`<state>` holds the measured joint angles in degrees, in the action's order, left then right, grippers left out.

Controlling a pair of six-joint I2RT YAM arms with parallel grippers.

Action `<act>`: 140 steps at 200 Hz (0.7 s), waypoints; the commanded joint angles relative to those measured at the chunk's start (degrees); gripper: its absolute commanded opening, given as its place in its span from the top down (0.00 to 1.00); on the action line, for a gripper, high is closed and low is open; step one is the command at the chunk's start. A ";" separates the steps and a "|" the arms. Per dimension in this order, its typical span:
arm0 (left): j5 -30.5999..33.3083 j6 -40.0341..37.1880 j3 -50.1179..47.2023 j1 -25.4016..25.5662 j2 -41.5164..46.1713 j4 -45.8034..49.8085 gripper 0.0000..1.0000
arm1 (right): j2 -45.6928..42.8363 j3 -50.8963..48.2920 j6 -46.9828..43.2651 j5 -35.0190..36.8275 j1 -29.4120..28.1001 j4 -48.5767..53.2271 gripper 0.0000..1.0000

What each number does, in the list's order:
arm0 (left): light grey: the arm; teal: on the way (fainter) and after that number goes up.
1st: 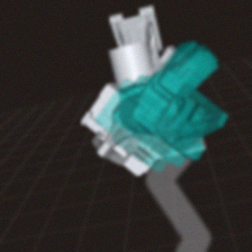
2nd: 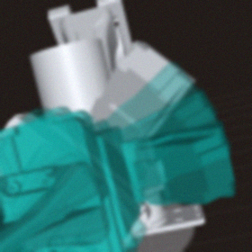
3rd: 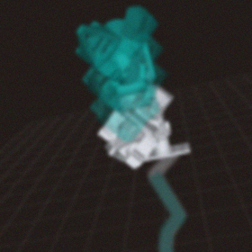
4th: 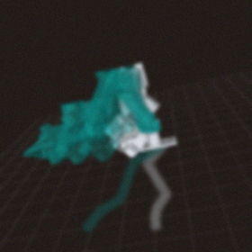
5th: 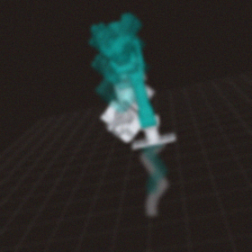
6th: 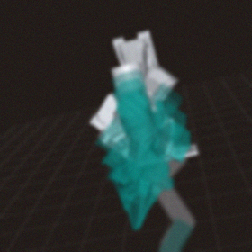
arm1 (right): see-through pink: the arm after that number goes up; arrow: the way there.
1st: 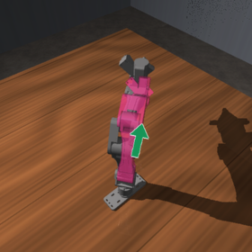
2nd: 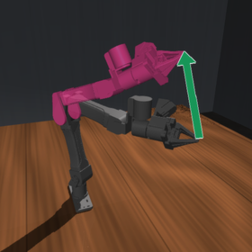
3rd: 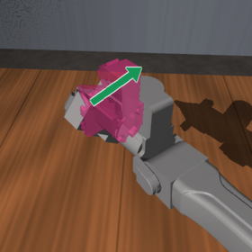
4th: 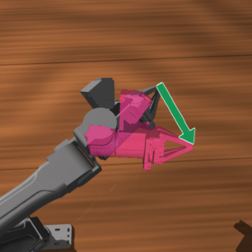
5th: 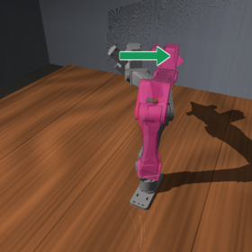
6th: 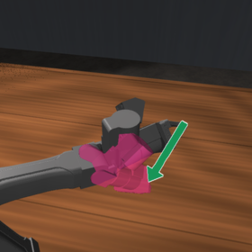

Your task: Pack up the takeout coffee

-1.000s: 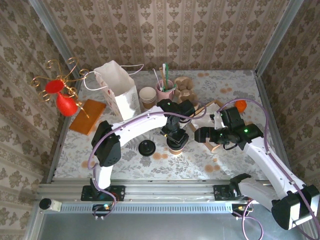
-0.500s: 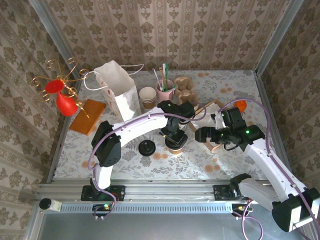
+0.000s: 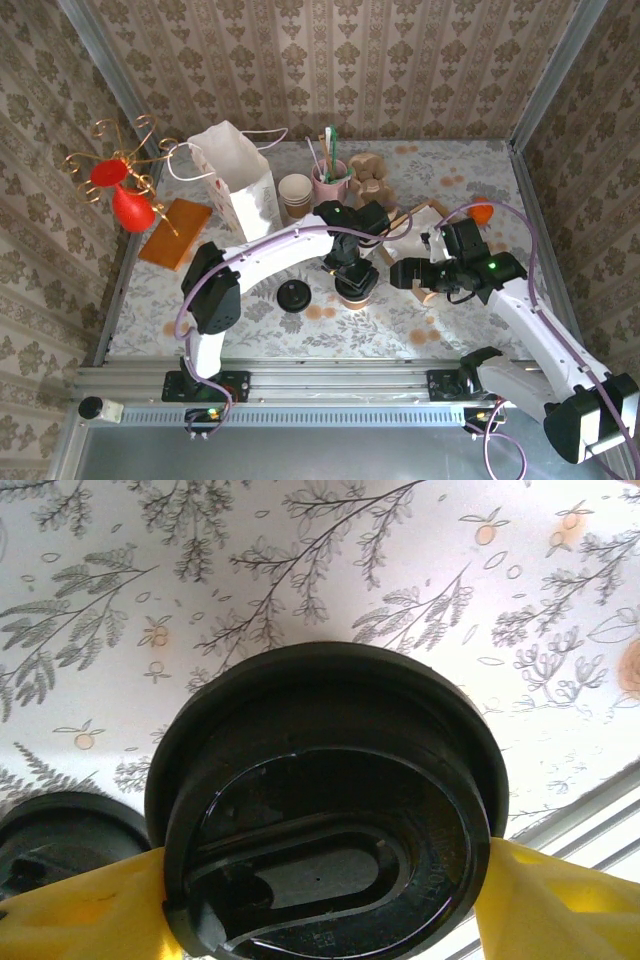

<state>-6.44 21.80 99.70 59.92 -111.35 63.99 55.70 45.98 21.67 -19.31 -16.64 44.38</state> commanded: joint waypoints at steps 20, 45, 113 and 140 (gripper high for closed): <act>-3.65 1.30 -2.04 0.19 0.44 -2.19 0.31 | -0.09 -0.53 1.10 -1.00 0.46 -0.52 0.01; -3.80 1.31 -2.89 0.20 0.21 -2.67 0.31 | 0.24 -1.41 1.59 -0.85 0.51 -0.62 0.01; -3.93 0.73 -3.27 0.77 -1.33 -2.90 0.31 | 2.39 -5.49 7.96 -10.18 1.40 -7.09 0.04; -3.84 0.43 -3.22 0.82 -1.67 -2.52 0.31 | 2.31 -7.63 10.42 -15.25 2.30 -11.12 0.12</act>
<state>-7.33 22.28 98.28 59.96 -110.85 62.06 57.93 39.53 28.34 -27.46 -15.20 38.15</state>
